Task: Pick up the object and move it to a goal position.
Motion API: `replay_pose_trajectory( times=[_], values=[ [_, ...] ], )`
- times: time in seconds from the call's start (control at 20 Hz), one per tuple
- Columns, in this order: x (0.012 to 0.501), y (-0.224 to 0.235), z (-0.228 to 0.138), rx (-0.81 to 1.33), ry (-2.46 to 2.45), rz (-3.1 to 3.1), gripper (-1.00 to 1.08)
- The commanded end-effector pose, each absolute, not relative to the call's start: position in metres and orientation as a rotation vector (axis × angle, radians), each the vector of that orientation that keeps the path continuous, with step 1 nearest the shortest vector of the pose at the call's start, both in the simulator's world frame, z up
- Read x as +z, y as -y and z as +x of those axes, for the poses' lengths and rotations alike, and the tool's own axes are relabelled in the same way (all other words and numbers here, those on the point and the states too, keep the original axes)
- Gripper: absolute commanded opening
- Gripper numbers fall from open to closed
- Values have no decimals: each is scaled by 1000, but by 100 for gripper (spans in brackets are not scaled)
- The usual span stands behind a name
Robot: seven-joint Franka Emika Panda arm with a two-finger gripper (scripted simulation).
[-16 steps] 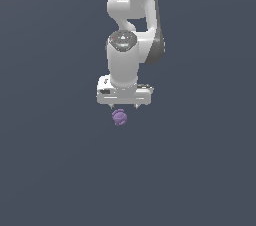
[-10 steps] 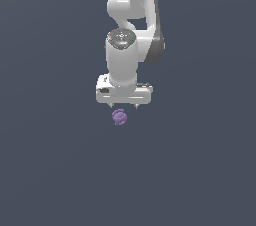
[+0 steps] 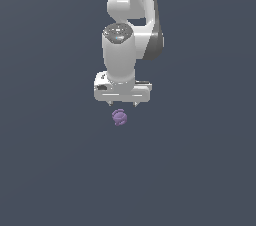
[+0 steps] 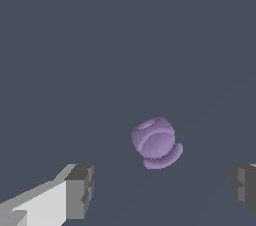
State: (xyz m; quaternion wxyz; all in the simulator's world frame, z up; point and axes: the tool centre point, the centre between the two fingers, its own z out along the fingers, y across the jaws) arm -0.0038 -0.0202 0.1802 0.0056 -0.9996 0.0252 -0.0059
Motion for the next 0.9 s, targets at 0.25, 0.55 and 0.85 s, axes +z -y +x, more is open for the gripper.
replay_pose_trajectory(
  times=[0.25, 0.55, 0.85],
  values=[
    [168, 24, -6, -15, 12, -3134, 100],
    [148, 29, -11, -11, 170, -3134, 100],
    [122, 36, -18, -6, 388, -3118, 100]
  ],
)
